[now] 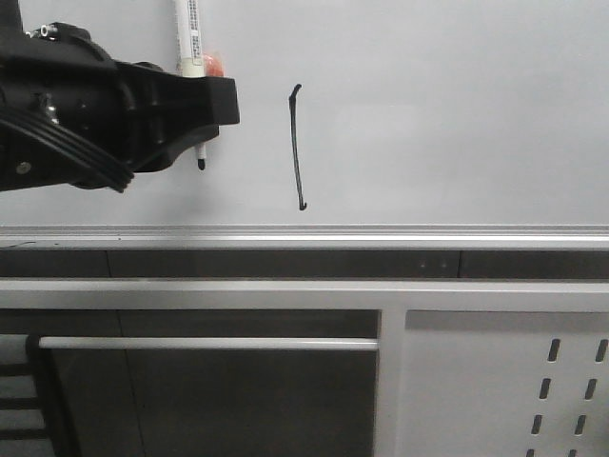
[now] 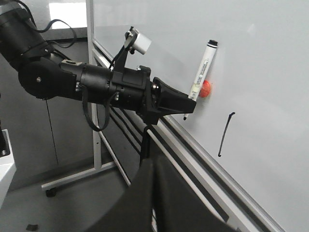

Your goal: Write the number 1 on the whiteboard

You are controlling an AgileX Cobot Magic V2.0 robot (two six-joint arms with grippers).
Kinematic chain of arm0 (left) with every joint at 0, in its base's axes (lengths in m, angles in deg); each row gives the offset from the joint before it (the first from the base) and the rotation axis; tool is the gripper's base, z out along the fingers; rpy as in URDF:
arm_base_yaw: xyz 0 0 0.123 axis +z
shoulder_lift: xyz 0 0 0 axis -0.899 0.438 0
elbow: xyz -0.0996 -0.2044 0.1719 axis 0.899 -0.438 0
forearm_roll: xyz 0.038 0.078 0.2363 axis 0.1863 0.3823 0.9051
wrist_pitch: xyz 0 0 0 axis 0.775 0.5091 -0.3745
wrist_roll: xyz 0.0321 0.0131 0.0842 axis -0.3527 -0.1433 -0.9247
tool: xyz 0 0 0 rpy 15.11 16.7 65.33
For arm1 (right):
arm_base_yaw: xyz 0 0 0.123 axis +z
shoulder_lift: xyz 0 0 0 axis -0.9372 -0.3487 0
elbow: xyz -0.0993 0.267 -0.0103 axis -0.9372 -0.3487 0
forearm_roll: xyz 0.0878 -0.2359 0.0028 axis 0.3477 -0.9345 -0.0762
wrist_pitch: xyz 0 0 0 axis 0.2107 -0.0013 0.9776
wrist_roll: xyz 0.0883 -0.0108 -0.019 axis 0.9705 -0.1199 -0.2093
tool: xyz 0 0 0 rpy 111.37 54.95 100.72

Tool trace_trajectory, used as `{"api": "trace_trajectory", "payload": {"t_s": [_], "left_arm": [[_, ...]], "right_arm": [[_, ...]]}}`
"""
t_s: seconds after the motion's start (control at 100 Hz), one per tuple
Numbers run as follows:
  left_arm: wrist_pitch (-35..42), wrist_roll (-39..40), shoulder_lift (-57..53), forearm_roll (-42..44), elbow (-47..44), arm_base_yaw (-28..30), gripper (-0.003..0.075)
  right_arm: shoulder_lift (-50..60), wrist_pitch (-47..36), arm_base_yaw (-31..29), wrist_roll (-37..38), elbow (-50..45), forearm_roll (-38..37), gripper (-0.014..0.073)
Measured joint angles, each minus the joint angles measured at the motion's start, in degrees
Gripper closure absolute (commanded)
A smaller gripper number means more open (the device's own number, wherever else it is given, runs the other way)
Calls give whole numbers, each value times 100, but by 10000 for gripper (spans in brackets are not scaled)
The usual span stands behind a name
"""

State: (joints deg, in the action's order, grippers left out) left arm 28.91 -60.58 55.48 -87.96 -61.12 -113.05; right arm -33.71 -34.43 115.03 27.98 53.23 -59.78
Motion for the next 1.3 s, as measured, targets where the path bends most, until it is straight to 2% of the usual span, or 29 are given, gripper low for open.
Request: {"api": "trace_trajectory", "payload": {"t_s": [0.3, 0.81, 0.91, 1.03, 1.1, 1.3], "left_arm": [[-462, -11, 0, 102, 26, 312, 739], [-634, -20, 0, 170, 110, 348, 734], [-634, -20, 0, 184, 110, 348, 670], [-634, -20, 0, 231, 121, 361, 522], [-610, -20, 0, 231, 132, 370, 464], [-590, -20, 0, 240, 143, 382, 433]], "right_arm": [[0, 0, 0, 0, 0, 0, 644], [0, 0, 0, 0, 0, 0, 644], [0, 0, 0, 0, 0, 0, 644], [0, 0, 0, 0, 0, 0, 644], [0, 0, 0, 0, 0, 0, 644], [0, 0, 0, 0, 0, 0, 644]]}}
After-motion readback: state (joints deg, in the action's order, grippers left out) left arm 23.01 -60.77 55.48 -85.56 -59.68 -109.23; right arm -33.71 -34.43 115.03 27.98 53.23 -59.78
